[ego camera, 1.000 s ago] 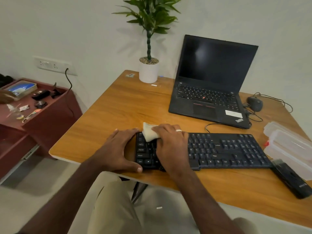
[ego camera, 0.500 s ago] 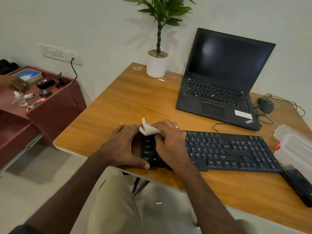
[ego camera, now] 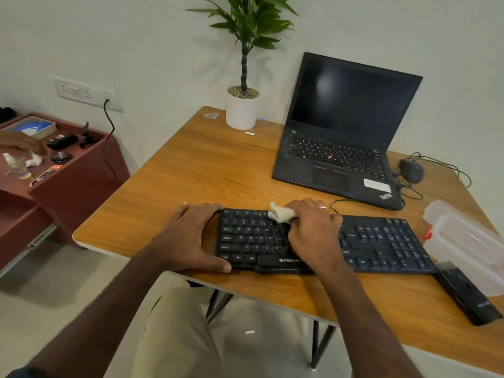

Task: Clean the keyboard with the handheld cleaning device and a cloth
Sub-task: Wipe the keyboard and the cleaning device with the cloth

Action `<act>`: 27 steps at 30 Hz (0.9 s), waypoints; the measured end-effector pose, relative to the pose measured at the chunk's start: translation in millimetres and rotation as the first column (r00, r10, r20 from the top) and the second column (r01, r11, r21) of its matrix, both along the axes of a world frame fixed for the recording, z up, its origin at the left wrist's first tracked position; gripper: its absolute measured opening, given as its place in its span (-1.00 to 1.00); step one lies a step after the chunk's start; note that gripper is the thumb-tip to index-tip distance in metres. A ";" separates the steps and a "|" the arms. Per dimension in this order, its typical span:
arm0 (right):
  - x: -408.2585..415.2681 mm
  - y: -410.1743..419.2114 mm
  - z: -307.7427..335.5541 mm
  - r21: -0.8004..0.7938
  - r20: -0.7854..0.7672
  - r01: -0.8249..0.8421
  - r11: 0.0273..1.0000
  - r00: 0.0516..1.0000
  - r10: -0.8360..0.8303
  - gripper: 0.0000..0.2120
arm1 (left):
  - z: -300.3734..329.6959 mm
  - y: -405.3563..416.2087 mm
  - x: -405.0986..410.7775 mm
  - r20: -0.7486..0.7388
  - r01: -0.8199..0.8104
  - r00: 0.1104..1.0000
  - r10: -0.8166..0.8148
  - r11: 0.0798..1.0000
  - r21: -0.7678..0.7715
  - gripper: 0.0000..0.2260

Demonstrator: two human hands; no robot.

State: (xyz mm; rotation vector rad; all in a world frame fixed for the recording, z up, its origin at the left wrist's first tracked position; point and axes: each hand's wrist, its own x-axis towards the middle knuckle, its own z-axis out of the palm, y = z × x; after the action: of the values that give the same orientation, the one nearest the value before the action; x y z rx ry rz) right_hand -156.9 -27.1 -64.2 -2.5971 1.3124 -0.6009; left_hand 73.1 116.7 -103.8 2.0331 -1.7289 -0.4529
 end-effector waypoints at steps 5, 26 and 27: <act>14.9 2.0 15.7 -0.087 0.284 0.063 0.994 0.958 -0.036 -0.69 | 1.3 -0.8 -0.9 -0.014 0.004 1.000 -0.004 1.000 0.003 0.17; 27.5 -9.3 21.1 0.341 -0.092 -0.330 0.880 0.920 0.381 -0.69 | 4.7 -1.2 -3.0 -0.021 -0.016 1.000 0.016 1.000 0.017 0.14; 27.3 -9.3 22.0 0.339 -0.063 -0.343 0.876 0.921 0.385 -0.69 | 4.9 -1.1 -2.8 -0.022 -0.015 1.000 0.015 1.000 0.016 0.14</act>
State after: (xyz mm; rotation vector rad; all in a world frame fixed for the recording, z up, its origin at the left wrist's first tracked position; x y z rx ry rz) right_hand -129.6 -36.4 -42.2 -2.5365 0.8230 -0.1400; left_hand 70.3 115.6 -98.9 2.0433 -1.7015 -0.4841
